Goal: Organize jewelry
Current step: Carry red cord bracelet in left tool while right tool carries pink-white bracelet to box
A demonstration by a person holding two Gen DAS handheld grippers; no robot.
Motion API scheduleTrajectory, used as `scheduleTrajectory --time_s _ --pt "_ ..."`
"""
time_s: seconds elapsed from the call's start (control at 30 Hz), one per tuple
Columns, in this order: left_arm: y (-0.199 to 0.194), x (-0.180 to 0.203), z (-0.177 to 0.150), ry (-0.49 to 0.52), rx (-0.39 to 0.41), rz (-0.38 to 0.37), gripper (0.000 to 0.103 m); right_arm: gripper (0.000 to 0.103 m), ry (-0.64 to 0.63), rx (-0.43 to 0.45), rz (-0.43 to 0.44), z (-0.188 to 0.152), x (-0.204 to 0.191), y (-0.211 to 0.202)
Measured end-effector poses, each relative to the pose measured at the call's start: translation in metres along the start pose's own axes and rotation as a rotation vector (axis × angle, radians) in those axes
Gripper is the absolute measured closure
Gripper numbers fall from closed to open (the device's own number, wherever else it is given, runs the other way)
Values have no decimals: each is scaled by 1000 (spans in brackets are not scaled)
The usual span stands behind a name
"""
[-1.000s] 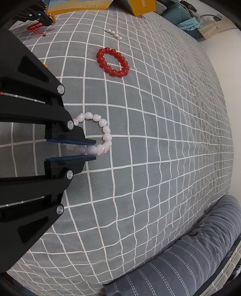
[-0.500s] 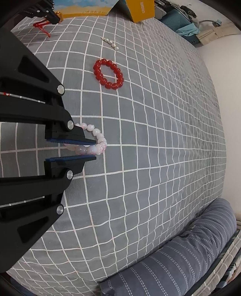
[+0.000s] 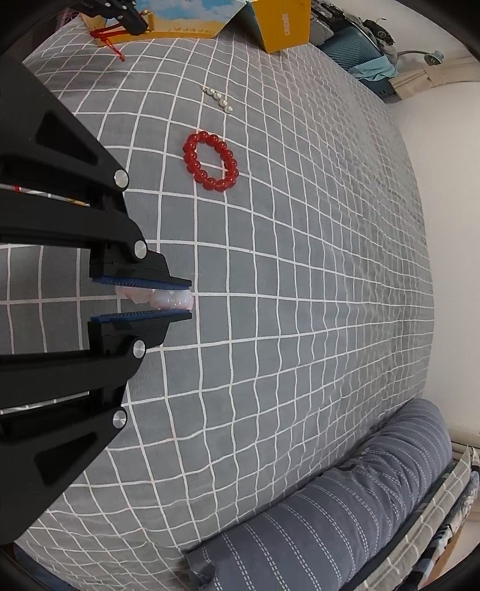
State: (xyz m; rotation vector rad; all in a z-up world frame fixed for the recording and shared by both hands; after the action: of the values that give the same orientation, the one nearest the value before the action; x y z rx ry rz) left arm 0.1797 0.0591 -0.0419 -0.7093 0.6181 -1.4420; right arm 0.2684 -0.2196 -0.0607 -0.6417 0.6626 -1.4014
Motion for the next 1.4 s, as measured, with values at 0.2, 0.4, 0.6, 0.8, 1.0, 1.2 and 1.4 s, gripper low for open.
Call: scheduleTrajectory --time_s 0.2,0.4,0.6,0.8,1.0,1.2,1.4 --pt "-4 -3 7 -8 12 3 100 93 -6 22 8 4 -2 -12" --pt "-12 -7 18 -12 31 7 100 93 -19 56 17 11 -9 -30" --pt "-24 -14 30 -18 54 14 100 93 -40 98 35 21 -22 -51" --pt "-38 -22 41 -23 79 23 100 93 -56 136 52 31 -37 -70" --pt "-49 -29 47 -26 96 24 100 93 -70 162 72 38 -57 -85" --pt "-59 -40 49 -40 107 30 100 93 -91 178 98 42 -82 -96" --pt "-71 -56 51 -56 124 49 100 93 -112 196 136 47 -110 -104"
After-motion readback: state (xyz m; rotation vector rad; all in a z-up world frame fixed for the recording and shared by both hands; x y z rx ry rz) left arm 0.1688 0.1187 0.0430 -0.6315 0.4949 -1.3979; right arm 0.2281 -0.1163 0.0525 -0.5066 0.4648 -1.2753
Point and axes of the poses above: each gripper's, at about its wrist camera, not at the fingertips, and y roughly the way its jaws point, x to its right, z to its top, the point moved 7 cm from there along y, roughly the way its jaws point, and after that the axes turned 9 degrees about x, right-handed, at the moved point
